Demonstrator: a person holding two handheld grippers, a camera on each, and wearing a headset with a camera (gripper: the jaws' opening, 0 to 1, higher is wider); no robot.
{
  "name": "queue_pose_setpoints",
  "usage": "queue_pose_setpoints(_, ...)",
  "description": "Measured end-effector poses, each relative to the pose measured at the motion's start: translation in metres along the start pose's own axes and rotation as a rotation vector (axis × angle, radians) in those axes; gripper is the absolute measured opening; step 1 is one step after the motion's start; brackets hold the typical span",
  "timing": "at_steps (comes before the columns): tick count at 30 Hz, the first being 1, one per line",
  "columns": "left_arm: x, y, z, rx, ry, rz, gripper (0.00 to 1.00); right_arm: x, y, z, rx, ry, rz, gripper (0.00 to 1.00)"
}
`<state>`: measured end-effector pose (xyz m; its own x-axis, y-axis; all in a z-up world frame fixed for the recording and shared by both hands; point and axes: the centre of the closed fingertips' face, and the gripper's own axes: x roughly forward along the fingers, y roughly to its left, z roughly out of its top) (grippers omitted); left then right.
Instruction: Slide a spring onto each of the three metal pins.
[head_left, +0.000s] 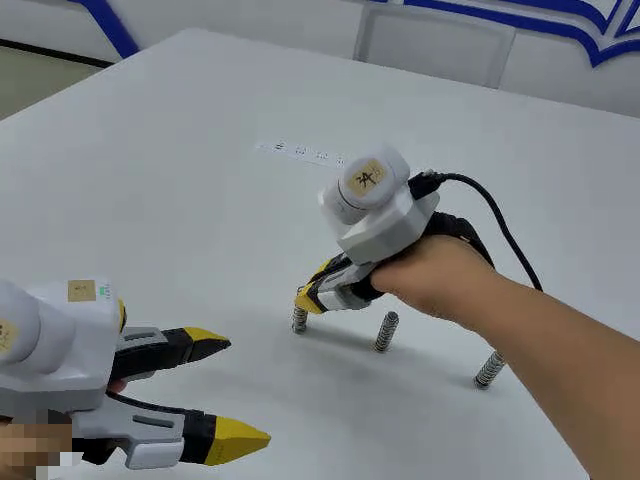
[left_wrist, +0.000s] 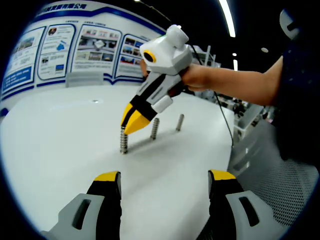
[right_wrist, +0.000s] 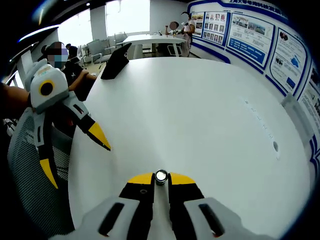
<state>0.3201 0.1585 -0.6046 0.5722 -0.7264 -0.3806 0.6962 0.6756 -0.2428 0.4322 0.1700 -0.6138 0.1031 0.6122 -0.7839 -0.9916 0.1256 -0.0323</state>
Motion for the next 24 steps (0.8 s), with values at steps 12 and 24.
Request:
queue_pose_setpoints(12, 0.000, 0.000, -0.001, -0.002, 0.003, 0.000, 0.72, 0.006, 0.001, -0.006, -0.008, 0.012, -0.002, 0.12)
queue_pose_setpoints(24, 0.000, -0.001, -0.002, -0.003, 0.010, -0.003, 0.72, 0.005, 0.004, -0.016, -0.002, 0.020, -0.004, 0.12)
